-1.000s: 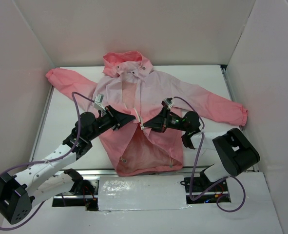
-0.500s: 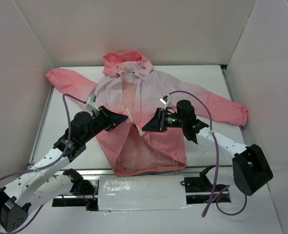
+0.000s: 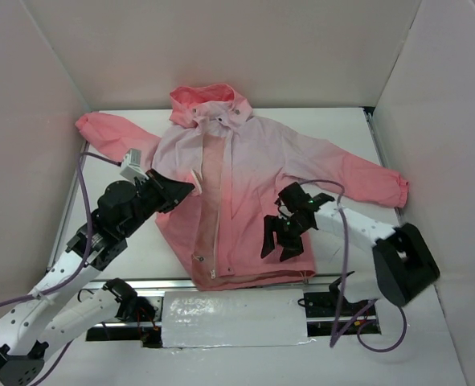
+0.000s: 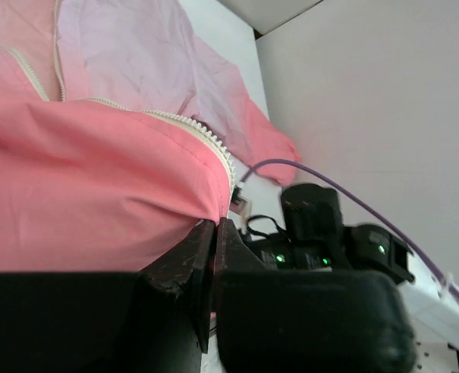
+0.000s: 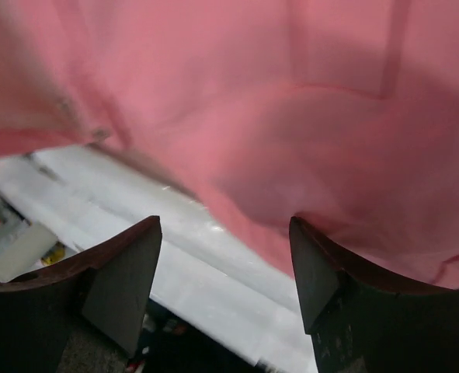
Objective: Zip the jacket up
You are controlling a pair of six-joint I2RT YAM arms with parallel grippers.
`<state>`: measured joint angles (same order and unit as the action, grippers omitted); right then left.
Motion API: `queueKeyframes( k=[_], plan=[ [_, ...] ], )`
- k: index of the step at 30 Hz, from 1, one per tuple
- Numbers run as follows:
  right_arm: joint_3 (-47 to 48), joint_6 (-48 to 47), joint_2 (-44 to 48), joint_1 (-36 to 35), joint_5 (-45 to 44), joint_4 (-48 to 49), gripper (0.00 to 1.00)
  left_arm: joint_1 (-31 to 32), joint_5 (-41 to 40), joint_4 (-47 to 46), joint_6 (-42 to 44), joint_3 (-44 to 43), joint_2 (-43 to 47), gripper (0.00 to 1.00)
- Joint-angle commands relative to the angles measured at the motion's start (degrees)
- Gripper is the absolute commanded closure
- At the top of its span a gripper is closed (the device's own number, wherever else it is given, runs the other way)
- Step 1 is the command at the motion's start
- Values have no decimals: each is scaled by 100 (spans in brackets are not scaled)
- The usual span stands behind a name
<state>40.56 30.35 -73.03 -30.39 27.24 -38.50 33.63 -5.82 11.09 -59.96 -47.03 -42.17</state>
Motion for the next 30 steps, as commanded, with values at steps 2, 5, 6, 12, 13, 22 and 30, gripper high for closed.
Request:
queueKeyframes(
  k=[2, 5, 6, 12, 13, 22, 30],
  plan=[
    [602, 585, -1429, -28, -1307, -773, 26, -32, 64, -90, 187, -184, -98, 100],
    [980, 630, -1932, 112, -1582, -773, 24, -40, 64, -37, 292, -324, -133, 100],
    [1250, 578, -2230, 339, -1582, -834, 24, -58, 47, 41, 336, -386, -142, 100],
    [3522, -45, -3409, 1446, -2143, -1563, 25, -102, 81, 297, 441, -509, -177, 100],
    [3860, -142, -3576, 1527, -2275, -1764, 25, -111, 116, 323, 468, -518, -212, 100],
    [5050, -556, -2243, 152, -2161, -1097, 21, -181, 187, 1157, 1092, -1063, -835, 100],
    [2907, 1218, -1662, -2163, -2672, -1188, 24, -181, -384, 2309, 706, -352, -240, 60]
  ],
)
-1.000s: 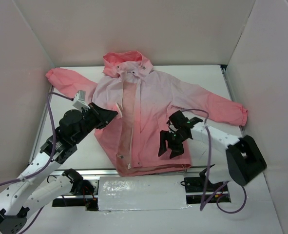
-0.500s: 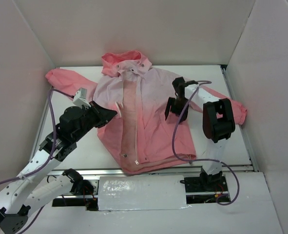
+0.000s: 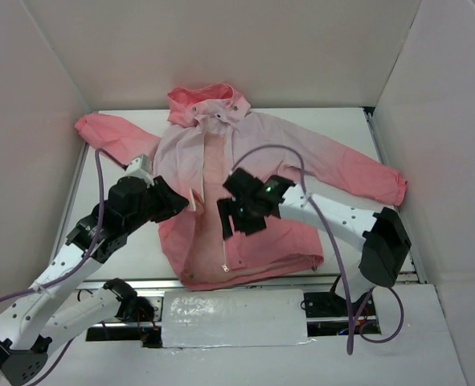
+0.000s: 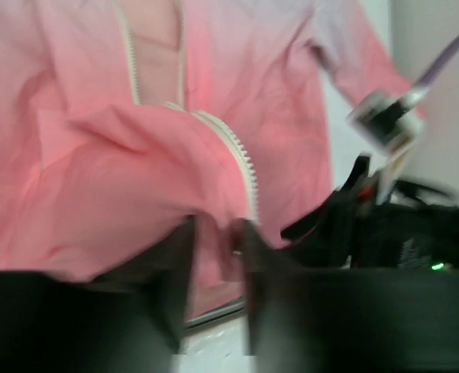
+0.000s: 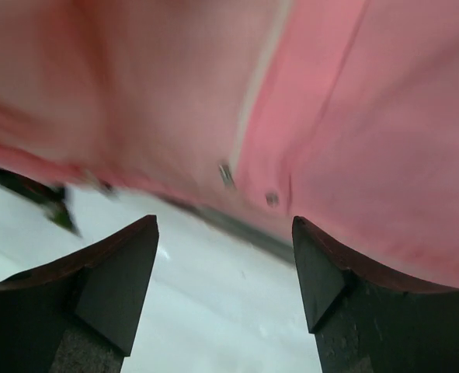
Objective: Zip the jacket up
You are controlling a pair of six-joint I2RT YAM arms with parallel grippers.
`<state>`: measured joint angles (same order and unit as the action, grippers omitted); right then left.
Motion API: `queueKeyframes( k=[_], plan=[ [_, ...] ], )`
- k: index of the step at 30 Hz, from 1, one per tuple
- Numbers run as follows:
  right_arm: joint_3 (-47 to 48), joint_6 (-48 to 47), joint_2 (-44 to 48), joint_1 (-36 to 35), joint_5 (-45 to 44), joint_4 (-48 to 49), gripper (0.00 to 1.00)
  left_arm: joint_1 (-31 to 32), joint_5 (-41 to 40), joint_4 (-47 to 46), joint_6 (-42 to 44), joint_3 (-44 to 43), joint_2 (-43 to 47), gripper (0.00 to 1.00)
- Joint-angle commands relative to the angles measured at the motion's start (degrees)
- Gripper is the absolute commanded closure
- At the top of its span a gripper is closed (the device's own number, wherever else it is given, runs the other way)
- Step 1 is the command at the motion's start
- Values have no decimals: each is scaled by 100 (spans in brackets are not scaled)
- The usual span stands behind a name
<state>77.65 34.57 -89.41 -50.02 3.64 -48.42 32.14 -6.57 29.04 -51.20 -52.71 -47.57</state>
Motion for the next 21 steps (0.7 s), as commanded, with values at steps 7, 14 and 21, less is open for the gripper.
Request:
queueKeyframes(
  k=[7, 14, 21],
  plan=[
    [-1261, 1149, -260, -790, -268, 78, 28, -32, -389, 902, -426, 393, 407, 20],
    [-1032, 1245, -779, -904, -197, 307, 29, -33, -249, 674, -198, -134, 170, 18],
    [-962, 1272, -1517, -922, -355, 369, 32, -41, -108, 542, -22, -363, 152, 18]
  ],
)
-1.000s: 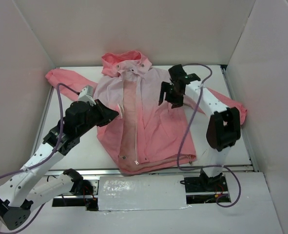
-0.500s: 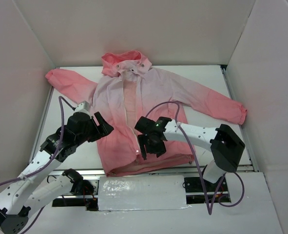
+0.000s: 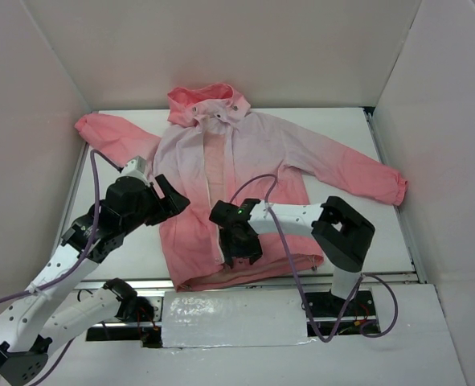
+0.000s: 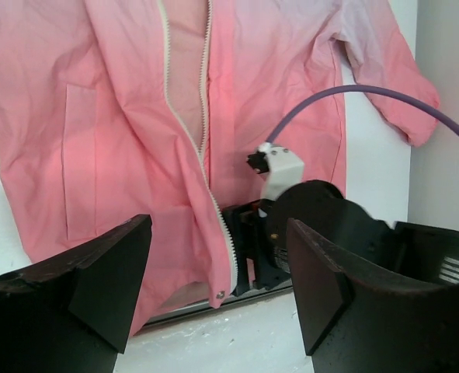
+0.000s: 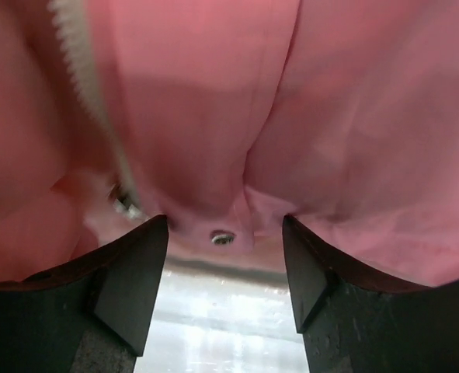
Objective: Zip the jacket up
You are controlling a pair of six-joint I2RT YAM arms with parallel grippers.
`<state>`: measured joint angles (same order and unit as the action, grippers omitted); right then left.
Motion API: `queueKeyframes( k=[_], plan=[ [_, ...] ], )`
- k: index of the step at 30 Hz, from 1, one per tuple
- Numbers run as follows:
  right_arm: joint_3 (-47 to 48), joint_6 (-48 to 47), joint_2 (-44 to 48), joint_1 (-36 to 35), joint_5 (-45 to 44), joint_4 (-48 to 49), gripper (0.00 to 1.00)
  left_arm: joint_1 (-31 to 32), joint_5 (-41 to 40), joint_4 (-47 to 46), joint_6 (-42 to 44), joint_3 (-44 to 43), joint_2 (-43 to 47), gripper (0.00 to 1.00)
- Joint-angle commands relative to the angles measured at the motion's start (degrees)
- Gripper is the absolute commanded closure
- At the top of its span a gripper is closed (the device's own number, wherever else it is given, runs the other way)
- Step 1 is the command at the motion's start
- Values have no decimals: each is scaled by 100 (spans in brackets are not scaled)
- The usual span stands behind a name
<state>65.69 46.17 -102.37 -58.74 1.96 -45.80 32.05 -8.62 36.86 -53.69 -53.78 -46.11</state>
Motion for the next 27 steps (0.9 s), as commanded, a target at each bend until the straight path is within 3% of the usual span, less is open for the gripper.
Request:
queueKeyframes(
  k=[1, 2, 5, 7, 8, 9, 17, 22, 27],
  plan=[
    [303, 103, -292, -67, -309, 89, 33, -32, 124, -250, 280, -265, -3, 18],
    [321, 111, -362, -67, -336, 72, 35, -32, 167, -267, 298, -265, -4, 18],
    [330, 181, -477, -103, -476, 80, 57, -32, 247, -293, 368, -238, -4, 18],
    [260, 234, -442, -103, -494, 141, 78, -32, 265, -294, 412, -221, -12, 17],
    [251, 260, -399, -103, -529, 159, 93, -32, 282, -328, 421, -212, -12, 17],
    [269, 287, -355, -103, -591, 98, 100, -41, 308, -346, 430, -203, -21, 17],
    [690, 577, 1437, -50, -1285, -517, 100, -50, 1160, -1022, 614, -238, -407, 17],
    [665, 428, 2202, 231, -1313, -562, 100, -85, 2370, -2364, 377, -89, -828, 21],
    [103, 296, 3107, 696, -1022, 26, 100, -94, 3427, -3964, -88, 270, -1189, 25]
  ],
)
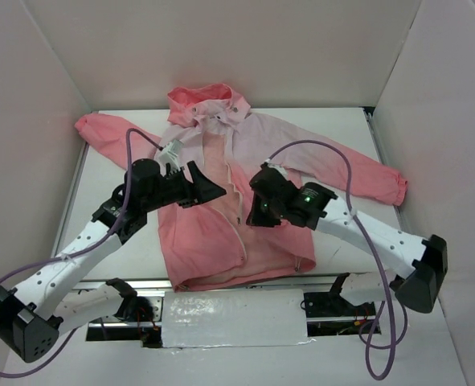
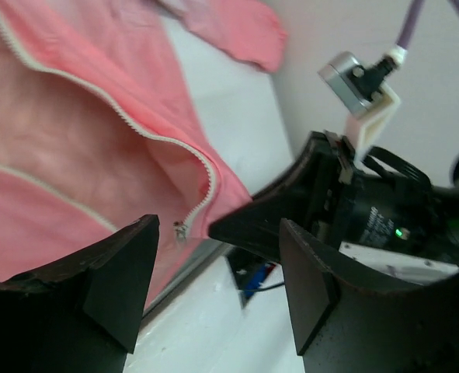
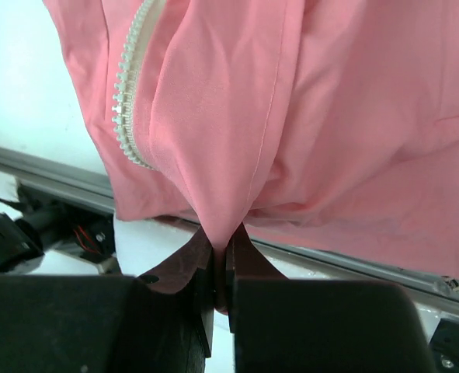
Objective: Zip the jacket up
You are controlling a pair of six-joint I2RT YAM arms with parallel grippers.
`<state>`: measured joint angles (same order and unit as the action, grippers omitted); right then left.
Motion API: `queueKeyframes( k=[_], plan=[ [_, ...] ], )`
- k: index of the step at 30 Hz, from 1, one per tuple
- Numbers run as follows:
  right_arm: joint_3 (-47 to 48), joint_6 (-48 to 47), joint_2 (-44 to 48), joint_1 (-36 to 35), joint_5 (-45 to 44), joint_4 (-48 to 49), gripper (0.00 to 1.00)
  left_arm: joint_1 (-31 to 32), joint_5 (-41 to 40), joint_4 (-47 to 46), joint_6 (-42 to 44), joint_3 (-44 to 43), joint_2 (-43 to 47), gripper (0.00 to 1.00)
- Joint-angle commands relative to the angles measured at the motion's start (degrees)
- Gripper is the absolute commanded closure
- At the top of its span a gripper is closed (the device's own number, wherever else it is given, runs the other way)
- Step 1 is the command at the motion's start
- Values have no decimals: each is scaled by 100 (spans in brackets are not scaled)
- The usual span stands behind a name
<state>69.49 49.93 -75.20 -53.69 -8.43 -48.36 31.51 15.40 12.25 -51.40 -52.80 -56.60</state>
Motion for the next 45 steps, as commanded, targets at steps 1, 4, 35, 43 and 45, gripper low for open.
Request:
queueKeyframes(
  k=[1, 4, 35, 43, 45],
  plan=[
    [-357, -124, 531, 340, 95, 396, 100, -39, 1174, -1767, -475, 234, -298, 25],
    [-629, -247, 1059, 700, 657, 889, 100, -39, 1702, -2778, -836, 471, -614, 25],
    [-524, -669, 1534, 1369, 2187, 1574, 100, 444, 2204, -4231, -723, 551, -1837, 100],
    [-307, -1186, 1737, 1599, 2048, 1181, 44, 444, 2064, -3653, -610, 228, -1864, 100],
    [-25, -1442, 1702, 1529, 1497, 577, 45, 462, 1767, -2918, -425, -2, -1837, 100]
  ],
)
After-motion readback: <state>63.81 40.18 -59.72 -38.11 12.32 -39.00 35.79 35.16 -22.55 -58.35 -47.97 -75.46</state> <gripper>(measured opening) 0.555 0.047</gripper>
